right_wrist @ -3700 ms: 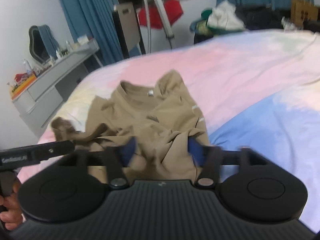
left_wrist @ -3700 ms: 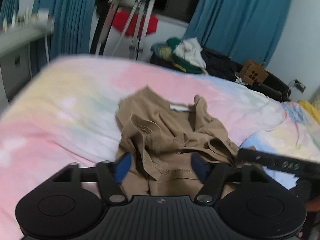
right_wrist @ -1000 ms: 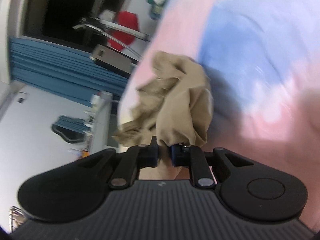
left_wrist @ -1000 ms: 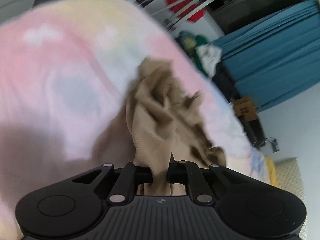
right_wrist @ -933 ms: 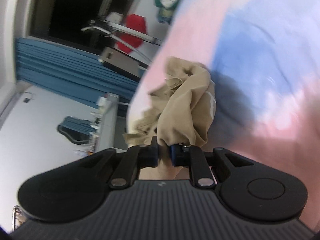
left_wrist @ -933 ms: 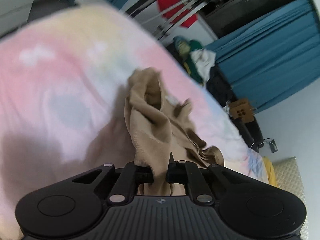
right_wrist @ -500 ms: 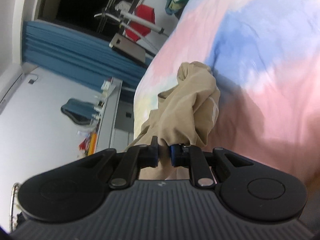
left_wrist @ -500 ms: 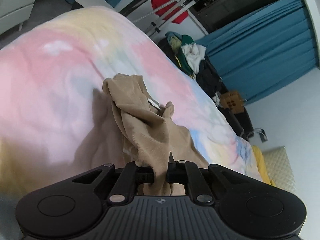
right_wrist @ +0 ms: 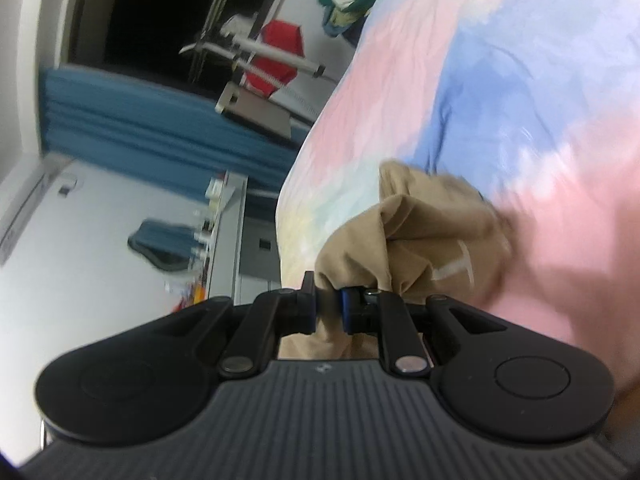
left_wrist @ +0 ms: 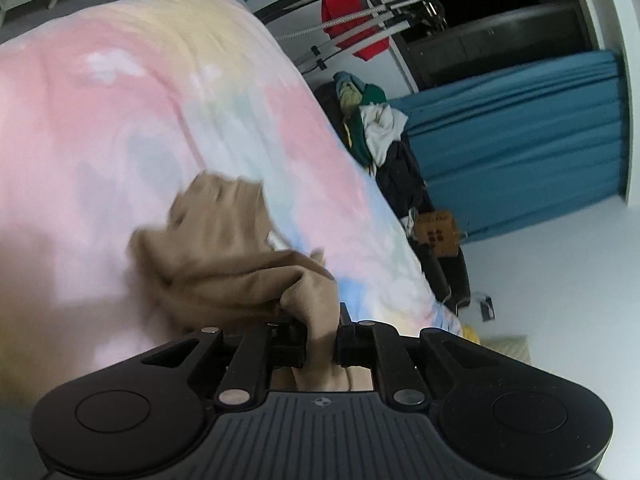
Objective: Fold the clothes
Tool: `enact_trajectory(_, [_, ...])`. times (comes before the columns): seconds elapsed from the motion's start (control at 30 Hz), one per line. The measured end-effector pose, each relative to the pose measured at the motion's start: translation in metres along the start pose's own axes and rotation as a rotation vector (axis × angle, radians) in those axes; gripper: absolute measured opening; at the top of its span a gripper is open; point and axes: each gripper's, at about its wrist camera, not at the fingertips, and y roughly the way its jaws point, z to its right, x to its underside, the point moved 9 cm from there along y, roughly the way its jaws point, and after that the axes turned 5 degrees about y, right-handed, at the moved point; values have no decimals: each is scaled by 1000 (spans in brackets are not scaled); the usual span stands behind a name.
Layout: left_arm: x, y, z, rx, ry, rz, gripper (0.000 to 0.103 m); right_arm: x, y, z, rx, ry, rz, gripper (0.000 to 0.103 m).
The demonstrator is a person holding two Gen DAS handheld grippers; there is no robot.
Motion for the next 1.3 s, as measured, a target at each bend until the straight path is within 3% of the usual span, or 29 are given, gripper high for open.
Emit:
enact_trajectory(0.2, [-63, 82, -13, -80, 40, 35, 18, -52, 80, 16, 54, 40, 14, 16])
enact_trajectory(0.37, [-78, 138, -44, -177, 171, 72, 20, -72, 135, 53, 92, 37, -24, 16])
enact_trajectory(0.53, [-82, 166, -60, -219, 223, 43, 23, -80, 165, 80, 126, 25, -63, 16])
enact_trajectory(0.67, [-77, 168, -57, -235, 313, 52, 29, -79, 170, 73, 131, -72, -93, 18])
enact_trajectory(0.77, [-72, 159, -44, -242, 373, 74, 40, -70, 166, 53, 75, -197, -117, 44])
enact_trajectory(0.83, [-65, 149, -32, -239, 429, 97, 48, -62, 159, 36, 5, -294, -106, 75])
enact_trajectory(0.87, [-61, 145, -27, -237, 464, 106, 56, -59, 156, 29, -19, -337, -89, 80])
enact_trajectory(0.97, [-53, 137, -15, -297, 604, 153, 72, -47, 150, 10, -17, -515, -33, 81])
enact_trajectory(1.1, [-44, 132, -1, -331, 707, 203, 78, -31, 141, -9, 5, -764, 71, 80])
enact_trajectory(1.17, [-39, 126, 6, -328, 723, 230, 83, -27, 137, -17, 1, -817, 101, 73])
enact_trajectory(1.3, [-29, 116, 20, -273, 769, 259, 83, -31, 123, -24, 18, -835, 166, 73])
